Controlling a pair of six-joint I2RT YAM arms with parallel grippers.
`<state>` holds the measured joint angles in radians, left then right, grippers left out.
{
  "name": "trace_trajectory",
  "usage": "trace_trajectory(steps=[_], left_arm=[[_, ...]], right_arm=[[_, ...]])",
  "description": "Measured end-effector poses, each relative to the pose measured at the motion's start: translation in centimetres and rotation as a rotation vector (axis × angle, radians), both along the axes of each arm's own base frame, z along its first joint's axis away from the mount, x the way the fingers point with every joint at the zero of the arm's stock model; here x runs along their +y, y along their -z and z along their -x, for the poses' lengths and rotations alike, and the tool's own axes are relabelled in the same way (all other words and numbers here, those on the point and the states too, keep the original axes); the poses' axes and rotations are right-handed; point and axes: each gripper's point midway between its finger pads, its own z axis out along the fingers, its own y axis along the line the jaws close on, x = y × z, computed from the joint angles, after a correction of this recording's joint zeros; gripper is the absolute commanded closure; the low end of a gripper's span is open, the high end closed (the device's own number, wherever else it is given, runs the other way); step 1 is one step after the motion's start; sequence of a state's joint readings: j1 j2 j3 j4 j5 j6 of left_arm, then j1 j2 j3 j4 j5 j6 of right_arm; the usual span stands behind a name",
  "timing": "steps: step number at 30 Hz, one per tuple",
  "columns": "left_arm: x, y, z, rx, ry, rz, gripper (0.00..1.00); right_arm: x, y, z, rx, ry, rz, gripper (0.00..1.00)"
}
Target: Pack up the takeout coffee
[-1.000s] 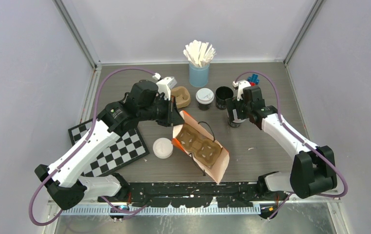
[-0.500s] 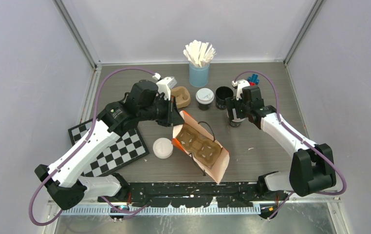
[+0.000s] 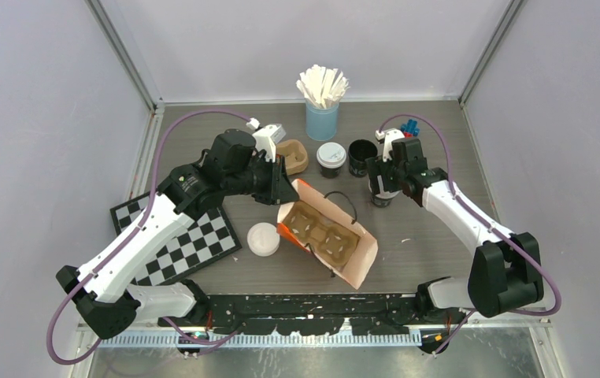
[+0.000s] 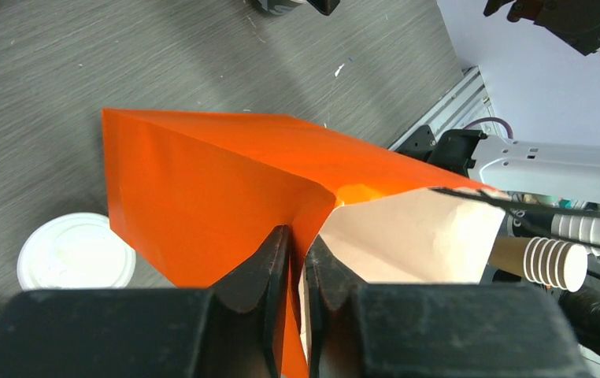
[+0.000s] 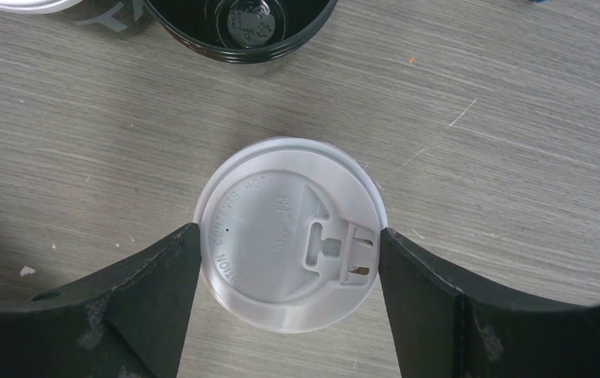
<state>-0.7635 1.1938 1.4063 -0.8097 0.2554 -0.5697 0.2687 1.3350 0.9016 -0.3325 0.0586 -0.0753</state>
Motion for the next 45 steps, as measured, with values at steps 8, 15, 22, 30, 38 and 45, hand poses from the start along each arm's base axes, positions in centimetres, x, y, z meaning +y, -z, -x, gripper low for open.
trace_trajectory(steps=[8, 15, 22, 30, 38, 45], left_arm=[[-0.9, 0.7, -0.8, 0.046, -0.017, -0.011, 0.84], [-2.2, 2.4, -1.8, 0.115, -0.026, -0.037, 0.84], [-4.3, 2.1, -2.6, 0.122, -0.02, 0.054, 0.78], [-4.9, 2.5, -3.5, 0.118, -0.03, 0.058, 0.52], [-3.8, 2.8, -3.6, 0.108, -0.038, -0.025, 0.41], [-1.8, 3.3, -3.8, 0.091, -0.076, -0.138, 0.38]], right_arm=[[-0.2, -6.1, 1.0, -0.007, 0.023, -0.021, 0.2], [-0.8, -17.9, 2.9, -0.186, 0.041, -0.085, 0.2], [-2.1, -25.3, 7.6, -0.305, 0.039, -0.119, 0.2], [-2.5, -30.5, 11.7, -0.401, 0.026, -0.193, 0.2], [-1.1, -32.3, 13.3, -0.45, -0.041, -0.286, 0.21], [0.8, -34.7, 11.6, -0.473, -0.07, -0.383, 0.22]])
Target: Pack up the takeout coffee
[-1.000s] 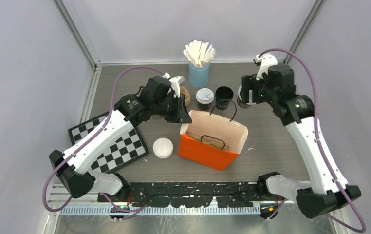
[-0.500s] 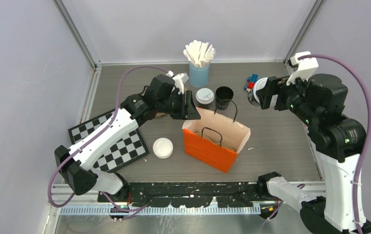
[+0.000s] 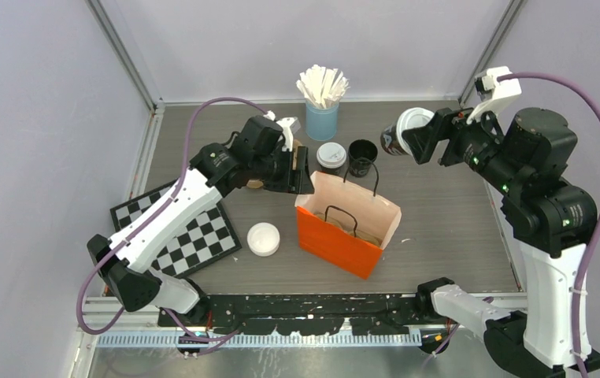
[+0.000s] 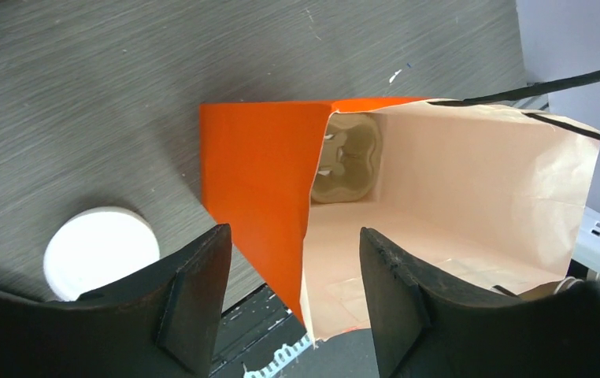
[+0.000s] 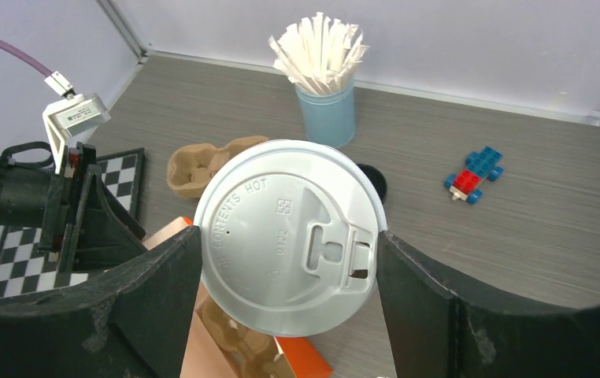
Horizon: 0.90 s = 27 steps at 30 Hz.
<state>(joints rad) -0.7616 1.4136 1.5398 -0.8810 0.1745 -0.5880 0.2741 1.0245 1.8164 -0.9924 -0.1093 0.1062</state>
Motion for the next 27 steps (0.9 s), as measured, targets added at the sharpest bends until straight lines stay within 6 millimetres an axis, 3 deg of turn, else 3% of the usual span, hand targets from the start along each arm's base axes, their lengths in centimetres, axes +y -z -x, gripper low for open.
trace_trajectory(steps=[9, 16, 21, 27], left_arm=[[2.5, -0.8, -0.2, 0.007, -0.055, -0.023, 0.39], [4.3, -2.7, 0.4, -0.008, -0.089, 0.043, 0.41], [6.0, -2.3, -0.3, 0.033, -0.16, 0.068, 0.41], [5.4, -2.4, -0.4, 0.066, -0.145, 0.132, 0.43]], right_arm=[[3.6, -0.8, -1.6, 0.027, -0.112, -0.08, 0.22], [10.1, -1.8, 0.3, 0.029, -0.315, -0.088, 0.23], [14.0, -0.8, 2.5, 0.06, -0.418, -0.062, 0.23], [14.5, 2.1, 3.9, 0.098, -0.445, 0.005, 0.23]])
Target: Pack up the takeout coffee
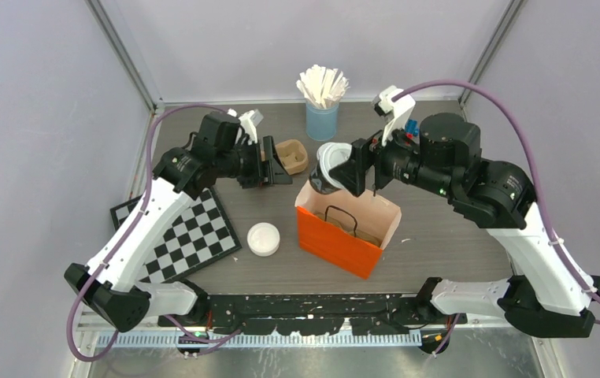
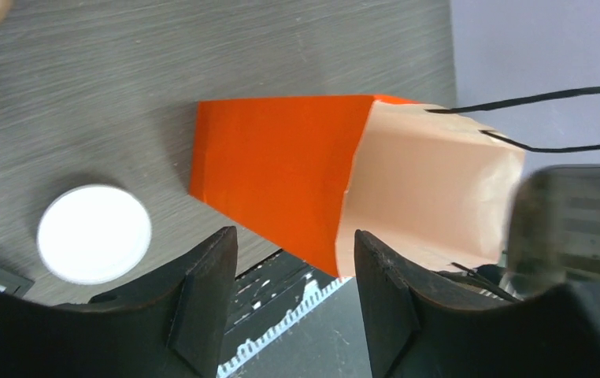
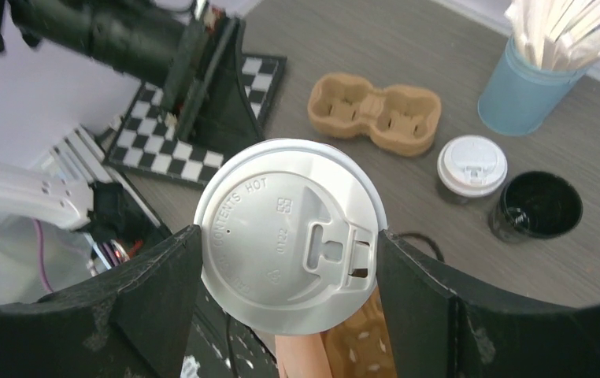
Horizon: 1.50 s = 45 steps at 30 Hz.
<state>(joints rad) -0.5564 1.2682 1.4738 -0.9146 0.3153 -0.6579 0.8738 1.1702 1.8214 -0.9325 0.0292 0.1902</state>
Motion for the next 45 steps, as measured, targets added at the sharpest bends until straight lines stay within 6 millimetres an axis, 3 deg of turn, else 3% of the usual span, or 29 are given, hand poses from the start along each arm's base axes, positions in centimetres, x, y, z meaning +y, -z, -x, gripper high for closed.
trace_trajectory(steps=[5, 11, 18, 26, 30, 35, 37, 40, 45], left_arm=[[-1.2, -1.0, 0.2, -0.016, 0.047, 0.075, 0.44], [-2.2, -0.9, 0.3, 0.017, 0.079, 0.113, 0.46], [-3.4, 0.5, -0.3, 0.069, 0.111, 0.119, 0.5], [-4.9, 2.6, 0.1, 0.088, 0.199, 0.074, 0.53], [-5.8, 2.7, 0.1, 0.055, 0.246, 0.051, 0.61], [-6.5, 3.2, -1.0, 0.03, 0.267, 0.019, 0.93], [-6.5, 3.2, -1.3, 0.012, 0.267, 0.015, 1.0], [-7.1, 2.2, -1.9, -0.097, 0.281, 0.056, 1.0], [-7.0, 1.8, -1.1, -0.246, 0.283, 0.157, 1.0]], right_arm=[[-0.2, 3.0, 1.2, 0.014, -0.043, 0.1, 0.23], [-1.0, 6.2, 1.3, -0.004, -0.059, 0.209, 0.22], [-1.5, 10.9, 0.9, -0.025, -0.106, 0.371, 0.21], [-0.6, 14.9, 1.5, -0.05, -0.194, 0.471, 0.22], [-0.2, 15.3, 1.6, -0.076, -0.218, 0.491, 0.22], [-0.4, 15.5, 1.3, -0.118, -0.216, 0.506, 0.22], [-0.5, 15.6, 1.0, -0.139, -0.21, 0.521, 0.22], [-0.7, 15.3, 0.2, -0.193, -0.2, 0.548, 0.21], [-0.5, 15.1, -0.2, -0.266, -0.22, 0.556, 0.23]])
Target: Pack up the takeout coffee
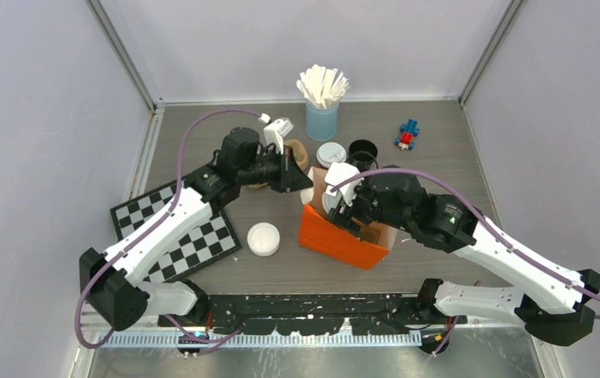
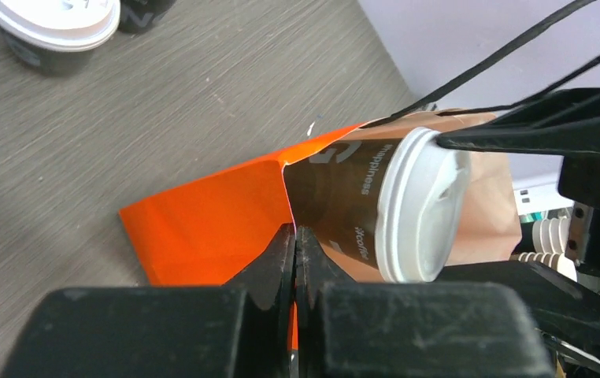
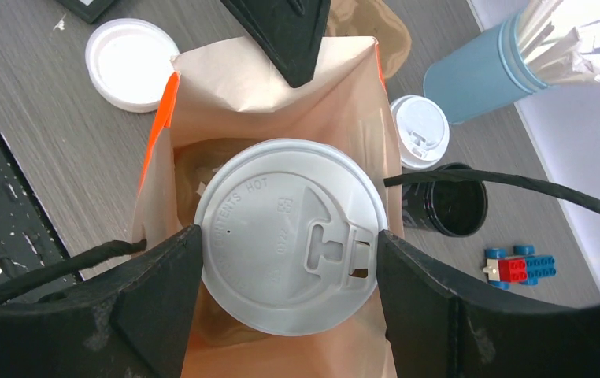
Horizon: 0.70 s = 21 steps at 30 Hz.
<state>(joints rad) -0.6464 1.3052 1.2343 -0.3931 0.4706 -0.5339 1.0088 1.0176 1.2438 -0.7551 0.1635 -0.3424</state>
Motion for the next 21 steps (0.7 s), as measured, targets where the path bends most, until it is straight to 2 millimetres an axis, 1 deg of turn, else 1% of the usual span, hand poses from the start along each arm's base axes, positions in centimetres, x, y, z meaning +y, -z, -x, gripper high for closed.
trace_trajectory(steps=[3, 8, 10, 12, 17, 19, 21], left_arm=[[0.0, 0.0, 0.3, -0.053, -0.002, 0.061, 1.0], [-0.5, 0.1, 0.6, -0.102, 0.017, 0.129, 1.0], [-0.5, 0.1, 0.7, -0.117, 0.021, 0.142, 1.0], [-0.6, -0.2, 0.5, -0.135, 0.024, 0.154, 1.0], [-1.2, -2.0, 0.2, -0.206, 0.058, 0.185, 0.99], [-1.4, -2.6, 0.1, -0.243, 0.072, 0.188, 0.96], [-1.4, -2.7, 0.0, -0.269, 0.083, 0.182, 0.85]], right_arm=[[0.0, 0.6, 0.4, -0.008, -0.033, -0.002, 0.24], [-0.4, 2.6, 1.6, 0.002, -0.088, 0.014, 0.24], [-0.5, 2.5, 1.6, -0.006, -0.092, 0.016, 0.23], [-0.7, 2.4, 1.4, -0.026, -0.09, 0.026, 0.23], [-1.5, 2.2, 0.5, -0.081, -0.067, 0.077, 0.22], [-1.6, 2.3, 0.3, -0.089, -0.065, 0.088, 0.23], [-1.5, 2.3, 0.3, -0.092, -0.069, 0.093, 0.23]])
